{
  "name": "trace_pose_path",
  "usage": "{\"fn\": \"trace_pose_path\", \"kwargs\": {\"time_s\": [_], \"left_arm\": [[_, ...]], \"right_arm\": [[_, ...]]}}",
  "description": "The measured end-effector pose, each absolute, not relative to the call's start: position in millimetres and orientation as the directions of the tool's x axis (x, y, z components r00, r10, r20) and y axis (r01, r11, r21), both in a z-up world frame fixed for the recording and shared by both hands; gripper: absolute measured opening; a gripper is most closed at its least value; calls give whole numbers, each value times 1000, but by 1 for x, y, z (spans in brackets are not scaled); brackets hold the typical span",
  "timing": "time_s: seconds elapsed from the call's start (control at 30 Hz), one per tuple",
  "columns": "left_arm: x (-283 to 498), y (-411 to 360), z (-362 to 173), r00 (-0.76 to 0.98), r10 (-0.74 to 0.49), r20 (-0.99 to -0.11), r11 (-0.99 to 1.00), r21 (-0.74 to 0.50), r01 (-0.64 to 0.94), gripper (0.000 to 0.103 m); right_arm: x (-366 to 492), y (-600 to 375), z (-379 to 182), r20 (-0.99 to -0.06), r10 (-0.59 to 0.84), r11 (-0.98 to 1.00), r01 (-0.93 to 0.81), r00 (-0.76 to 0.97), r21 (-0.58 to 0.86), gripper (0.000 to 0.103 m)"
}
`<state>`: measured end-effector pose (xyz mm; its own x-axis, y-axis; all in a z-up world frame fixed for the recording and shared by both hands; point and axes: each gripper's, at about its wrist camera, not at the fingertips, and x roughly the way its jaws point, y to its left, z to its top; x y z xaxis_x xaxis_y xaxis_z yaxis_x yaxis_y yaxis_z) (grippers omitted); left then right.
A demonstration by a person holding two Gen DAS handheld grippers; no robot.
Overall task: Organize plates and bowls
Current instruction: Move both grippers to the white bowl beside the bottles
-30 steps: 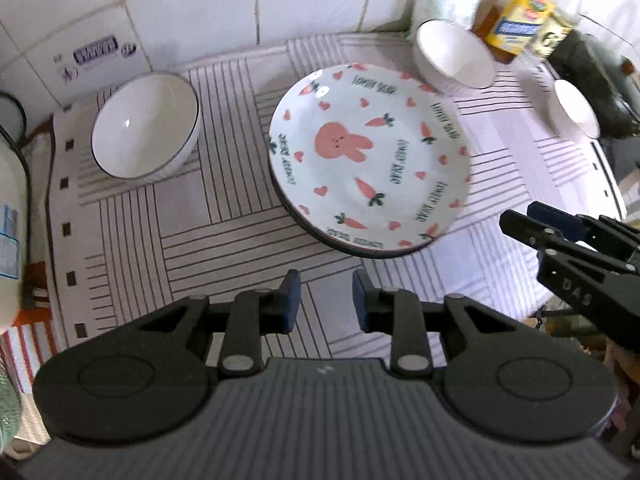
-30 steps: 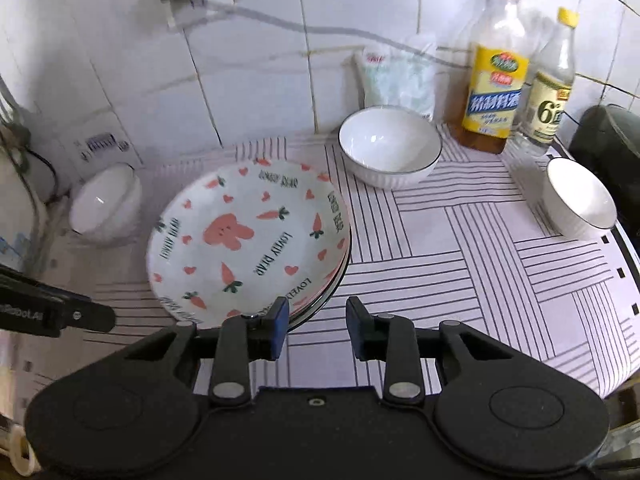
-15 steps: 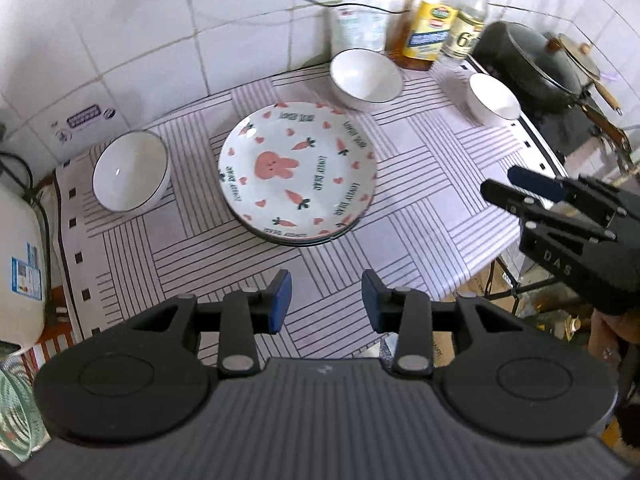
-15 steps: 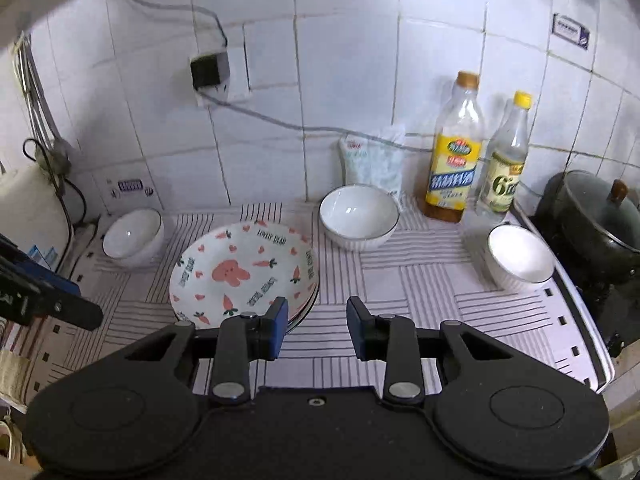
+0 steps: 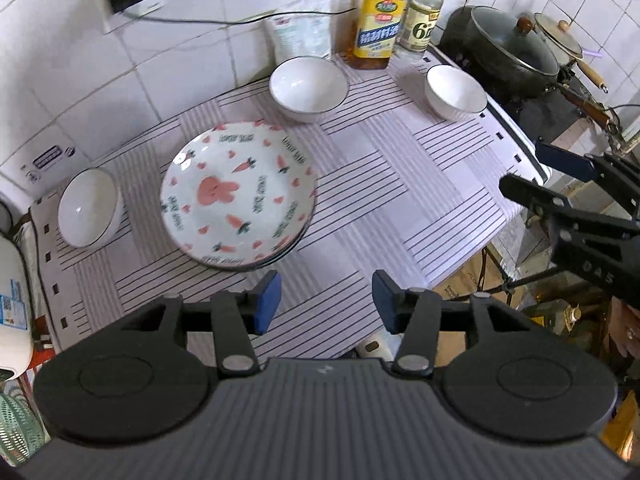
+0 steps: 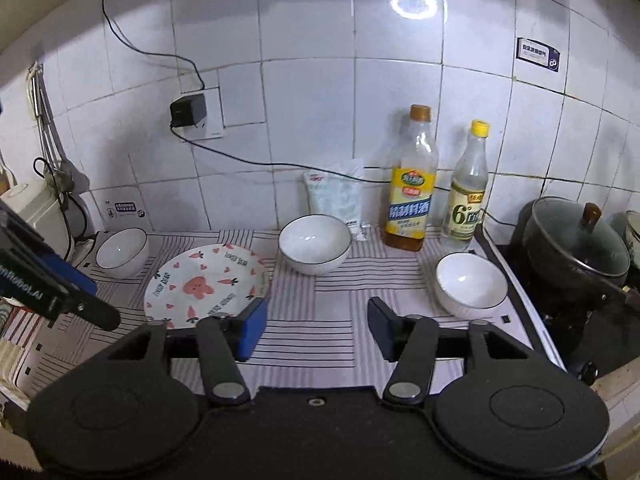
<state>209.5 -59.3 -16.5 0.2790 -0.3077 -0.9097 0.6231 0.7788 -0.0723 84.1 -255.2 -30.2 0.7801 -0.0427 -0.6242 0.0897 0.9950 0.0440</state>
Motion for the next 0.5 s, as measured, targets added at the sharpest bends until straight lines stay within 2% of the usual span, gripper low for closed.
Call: {"fn": "trace_pose_path", "kwargs": {"time_s": [0.1, 0.3, 0.33, 0.37, 0.4, 0.5], "left_arm": [[210, -85, -17, 278, -312, -909, 779, -77, 622, 58], [218, -141, -21, 281, -311, -908, 791, -84, 606, 65], [219, -149, -22, 283, -312, -907, 794, -84, 603, 66], [222, -159, -23, 287, -311, -906, 798, -86, 597, 68], [225, -170, -25, 291, -313, -904, 802, -88, 590, 72], [231, -196, -32, 307, -318, -897, 813, -92, 575, 77]], "right_arm": [[83, -281, -33, -623, -19, 996, 69, 782, 56, 71], [88, -334, -46, -635, 5, 998, 32, 772, 46, 77], [90, -345, -50, -638, 8, 998, 31, 770, 50, 79], [92, -355, -55, -641, 13, 998, 29, 767, 55, 87], [94, -366, -61, -639, 17, 998, 24, 769, 56, 90], [104, -395, -80, -644, 24, 997, 25, 765, 67, 90]]}}
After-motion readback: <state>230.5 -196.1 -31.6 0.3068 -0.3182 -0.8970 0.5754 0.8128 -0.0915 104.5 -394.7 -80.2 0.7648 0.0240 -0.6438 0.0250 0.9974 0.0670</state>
